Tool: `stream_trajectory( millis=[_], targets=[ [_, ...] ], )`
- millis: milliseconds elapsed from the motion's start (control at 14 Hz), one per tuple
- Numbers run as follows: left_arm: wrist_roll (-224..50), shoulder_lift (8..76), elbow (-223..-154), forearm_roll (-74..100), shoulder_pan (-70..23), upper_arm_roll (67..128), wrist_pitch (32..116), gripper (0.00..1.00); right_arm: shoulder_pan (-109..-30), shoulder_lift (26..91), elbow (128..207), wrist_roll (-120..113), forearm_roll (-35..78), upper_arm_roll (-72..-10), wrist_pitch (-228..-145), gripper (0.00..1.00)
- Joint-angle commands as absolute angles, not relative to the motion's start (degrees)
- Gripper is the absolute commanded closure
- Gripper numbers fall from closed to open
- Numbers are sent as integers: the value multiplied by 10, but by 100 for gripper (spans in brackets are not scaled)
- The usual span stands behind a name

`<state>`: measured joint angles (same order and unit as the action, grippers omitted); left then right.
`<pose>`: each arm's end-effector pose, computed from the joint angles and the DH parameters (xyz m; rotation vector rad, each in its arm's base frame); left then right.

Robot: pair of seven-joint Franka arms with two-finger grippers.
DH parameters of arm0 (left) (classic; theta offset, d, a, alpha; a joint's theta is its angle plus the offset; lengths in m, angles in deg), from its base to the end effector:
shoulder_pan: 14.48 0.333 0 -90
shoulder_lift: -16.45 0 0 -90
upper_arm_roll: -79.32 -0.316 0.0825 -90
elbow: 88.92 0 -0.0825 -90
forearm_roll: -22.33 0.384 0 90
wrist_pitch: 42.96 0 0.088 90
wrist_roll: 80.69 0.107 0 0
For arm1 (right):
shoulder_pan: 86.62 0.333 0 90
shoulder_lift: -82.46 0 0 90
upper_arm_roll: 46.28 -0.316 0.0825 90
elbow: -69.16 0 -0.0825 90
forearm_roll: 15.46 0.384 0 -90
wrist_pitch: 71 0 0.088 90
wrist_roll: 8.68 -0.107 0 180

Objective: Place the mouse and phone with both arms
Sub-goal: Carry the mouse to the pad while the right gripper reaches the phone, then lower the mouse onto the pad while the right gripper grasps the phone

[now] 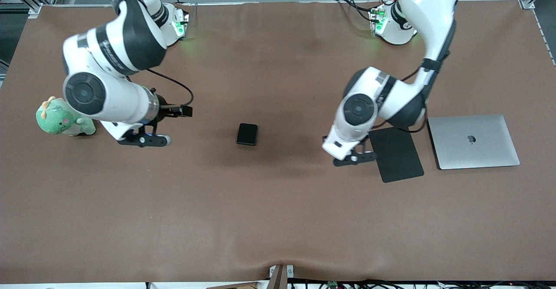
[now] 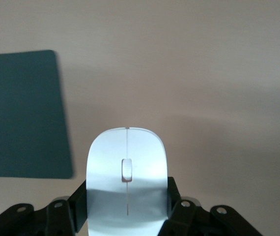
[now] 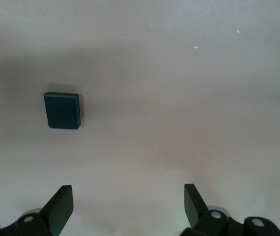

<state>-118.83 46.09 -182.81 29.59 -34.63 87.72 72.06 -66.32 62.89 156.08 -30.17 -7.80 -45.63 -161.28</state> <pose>0.5929 -0.3017 0.3077 -3.0236 -0.1806 0.1485 0.5883 0.2261 0.4468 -3.0819 0.0797 0.4813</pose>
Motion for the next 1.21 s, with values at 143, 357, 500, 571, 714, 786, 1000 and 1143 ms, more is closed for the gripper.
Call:
stream_trajectory(
  millis=[143, 357, 500, 571, 714, 786, 1000, 1143],
  targets=[
    [-1155, 432, -1894, 307, -272, 883, 736, 100, -624, 588, 1569, -325, -73, -452, -1670, 0],
    [-1154, 431, -1954, 309, -226, 883, 819, 100, -594, 585, 1636, -365, -73, -452, -1778, 0],
    [-1151, 436, -1980, 318, -206, 883, 870, 100, -576, 577, 1662, -367, -73, -452, -1825, 0],
    [-1143, 438, -1988, 325, -203, 882, 882, 100, -571, 569, 1667, -379, -72, -453, -1844, 0],
    [-1115, 441, -1994, 328, -181, 883, 890, 100, -554, 549, 1668, -405, -72, -453, -1869, 0],
    [-1097, 444, -1997, 328, -171, 883, 893, 100, -548, 536, 1668, -406, -72, -453, -1894, 0],
    [-1048, 450, -2013, 328, -143, 883, 923, 100, -529, 490, 1668, -427, -72, -453, -1964, 0],
    [-1043, 459, -2015, 328, -134, 884, 937, 100, -516, 465, 1669, -451, -72, -453, -2001, 0]
  ],
)
